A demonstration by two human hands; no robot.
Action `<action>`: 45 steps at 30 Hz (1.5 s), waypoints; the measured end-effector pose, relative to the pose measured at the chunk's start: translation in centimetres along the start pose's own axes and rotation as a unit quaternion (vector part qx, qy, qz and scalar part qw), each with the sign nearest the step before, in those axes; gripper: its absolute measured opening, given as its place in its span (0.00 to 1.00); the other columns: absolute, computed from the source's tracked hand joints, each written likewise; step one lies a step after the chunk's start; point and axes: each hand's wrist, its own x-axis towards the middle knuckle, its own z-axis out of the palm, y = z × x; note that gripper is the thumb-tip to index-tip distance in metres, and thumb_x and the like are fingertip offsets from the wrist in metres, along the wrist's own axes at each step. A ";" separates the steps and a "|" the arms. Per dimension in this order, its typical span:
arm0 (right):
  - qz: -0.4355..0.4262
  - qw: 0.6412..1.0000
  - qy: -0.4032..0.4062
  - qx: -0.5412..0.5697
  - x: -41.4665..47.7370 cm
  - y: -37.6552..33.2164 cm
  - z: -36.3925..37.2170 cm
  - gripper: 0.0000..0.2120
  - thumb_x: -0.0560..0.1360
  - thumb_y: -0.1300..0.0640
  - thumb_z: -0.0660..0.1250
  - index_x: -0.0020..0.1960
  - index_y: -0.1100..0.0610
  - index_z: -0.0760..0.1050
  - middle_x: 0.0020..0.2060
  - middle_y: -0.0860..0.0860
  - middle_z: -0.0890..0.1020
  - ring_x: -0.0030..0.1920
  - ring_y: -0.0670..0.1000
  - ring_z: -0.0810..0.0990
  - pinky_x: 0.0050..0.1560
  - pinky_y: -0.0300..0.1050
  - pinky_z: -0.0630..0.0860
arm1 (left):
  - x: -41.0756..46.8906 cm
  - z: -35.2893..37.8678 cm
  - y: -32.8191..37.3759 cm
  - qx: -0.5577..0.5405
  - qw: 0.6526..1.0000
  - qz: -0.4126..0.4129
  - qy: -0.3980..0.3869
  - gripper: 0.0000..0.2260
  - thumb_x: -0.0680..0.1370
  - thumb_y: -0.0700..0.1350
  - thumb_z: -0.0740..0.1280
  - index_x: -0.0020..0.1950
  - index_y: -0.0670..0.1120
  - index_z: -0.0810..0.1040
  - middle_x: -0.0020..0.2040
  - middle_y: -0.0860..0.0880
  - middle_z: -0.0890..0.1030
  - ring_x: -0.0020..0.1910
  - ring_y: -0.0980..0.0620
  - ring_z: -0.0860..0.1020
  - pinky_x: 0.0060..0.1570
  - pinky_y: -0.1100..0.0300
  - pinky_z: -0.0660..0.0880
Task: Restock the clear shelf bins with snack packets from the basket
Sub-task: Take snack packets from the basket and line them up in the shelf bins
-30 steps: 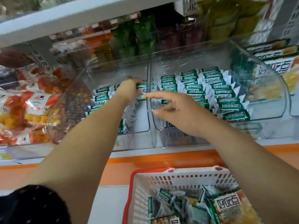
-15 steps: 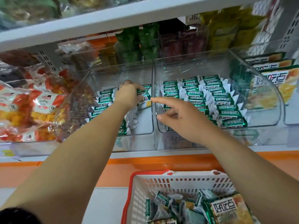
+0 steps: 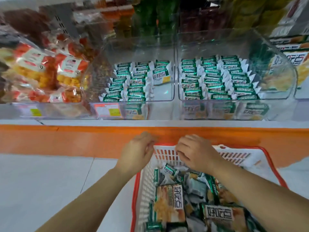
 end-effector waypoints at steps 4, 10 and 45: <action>0.151 0.955 -0.252 0.034 -3.0 -0.3 4.0 0.16 0.77 0.56 0.58 0.63 0.54 0.74 0.60 0.50 0.77 0.57 0.53 0.76 0.56 0.47 0.74 | -2.0 2.1 -3.0 0.079 0.981 -0.104 -0.144 0.17 0.78 0.46 0.59 0.66 0.54 0.72 0.69 0.54 0.69 0.61 0.47 0.75 0.56 0.51 0.74; 0.239 0.866 -0.439 0.017 -7.0 0.8 9.6 0.21 0.75 0.65 0.59 0.67 0.54 0.70 0.59 0.55 0.77 0.55 0.56 0.78 0.53 0.50 0.77 | -3.6 4.5 -4.3 0.175 0.932 -0.090 -0.304 0.28 0.80 0.50 0.59 0.78 0.50 0.51 0.78 0.51 0.48 0.77 0.49 0.49 0.73 0.55 0.57; 0.273 0.797 -0.252 0.476 1.6 -2.8 -14.8 0.34 0.71 0.64 0.72 0.70 0.45 0.61 0.69 0.49 0.69 0.66 0.47 0.71 0.59 0.39 0.73 | 0.1 -5.8 9.7 -0.189 0.948 -0.095 -0.239 0.34 0.74 0.50 0.71 0.74 0.60 0.57 0.67 0.60 0.69 0.63 0.61 0.71 0.60 0.62 0.71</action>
